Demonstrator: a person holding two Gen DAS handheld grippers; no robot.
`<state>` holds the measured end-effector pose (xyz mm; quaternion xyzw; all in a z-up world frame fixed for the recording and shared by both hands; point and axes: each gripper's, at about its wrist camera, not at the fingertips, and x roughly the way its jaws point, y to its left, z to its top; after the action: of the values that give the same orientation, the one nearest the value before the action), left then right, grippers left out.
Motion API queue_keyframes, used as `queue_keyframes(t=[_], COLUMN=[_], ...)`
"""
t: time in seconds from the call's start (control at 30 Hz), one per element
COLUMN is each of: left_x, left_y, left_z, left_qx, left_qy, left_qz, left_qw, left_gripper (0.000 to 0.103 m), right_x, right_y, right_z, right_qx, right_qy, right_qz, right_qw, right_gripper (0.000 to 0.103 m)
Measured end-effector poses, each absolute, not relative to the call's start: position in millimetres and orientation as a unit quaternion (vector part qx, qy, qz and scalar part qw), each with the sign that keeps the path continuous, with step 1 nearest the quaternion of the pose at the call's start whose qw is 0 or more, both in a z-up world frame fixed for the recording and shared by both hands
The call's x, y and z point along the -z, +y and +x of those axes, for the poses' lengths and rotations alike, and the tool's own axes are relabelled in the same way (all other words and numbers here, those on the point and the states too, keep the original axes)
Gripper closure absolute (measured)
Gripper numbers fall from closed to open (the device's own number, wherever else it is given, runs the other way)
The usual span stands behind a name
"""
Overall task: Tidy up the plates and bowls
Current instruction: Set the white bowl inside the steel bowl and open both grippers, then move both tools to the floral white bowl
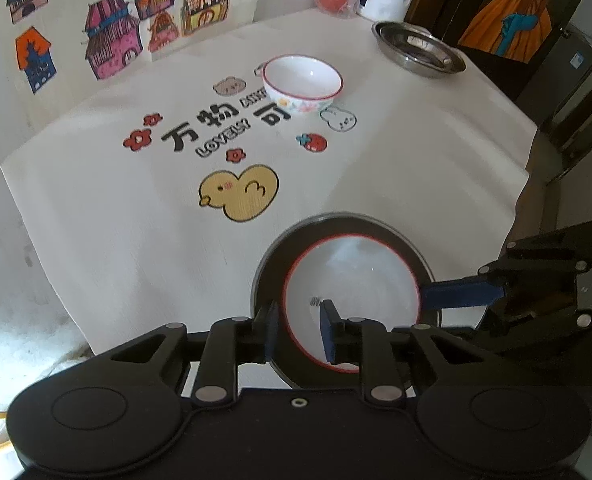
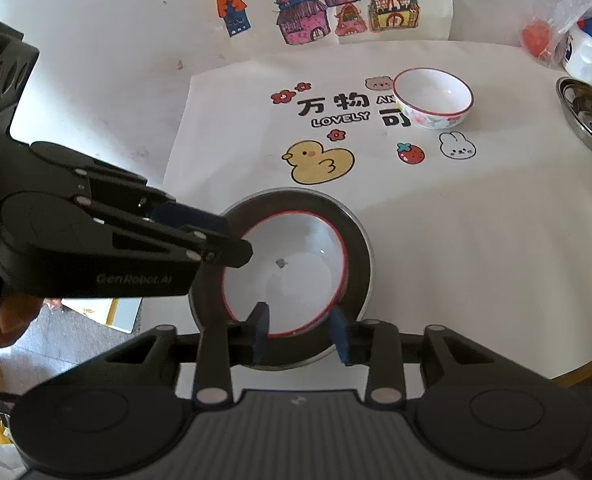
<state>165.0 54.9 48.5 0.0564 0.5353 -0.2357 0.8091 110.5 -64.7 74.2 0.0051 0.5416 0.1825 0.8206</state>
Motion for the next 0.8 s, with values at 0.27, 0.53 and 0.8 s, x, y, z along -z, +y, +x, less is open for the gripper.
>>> queue_keyframes(t=[0.27, 0.53, 0.8], left_x=[-60, -74, -80], left_y=[59, 57, 41], left_z=[168, 188, 230], left_qx=[0.243, 0.226, 0.182], left_qy=[0.513, 0.470, 0.409], left_qz=[0.045, 0.031, 0.028], left_qw=[0.822, 0.853, 0.894], left_gripper=[0.058, 0.021, 0.004], right_x=[-99, -110, -92], right_y=[-76, -120, -160], right_z=[105, 125, 175], right_qx=[-0.192, -0.139, -0.071], right_qy=[0.502, 0.457, 0.415], right_qz=[0.013, 0.054, 0.106], right_qw=[0.843, 0.877, 0.901], right_gripper=[0.031, 0.006, 0.000])
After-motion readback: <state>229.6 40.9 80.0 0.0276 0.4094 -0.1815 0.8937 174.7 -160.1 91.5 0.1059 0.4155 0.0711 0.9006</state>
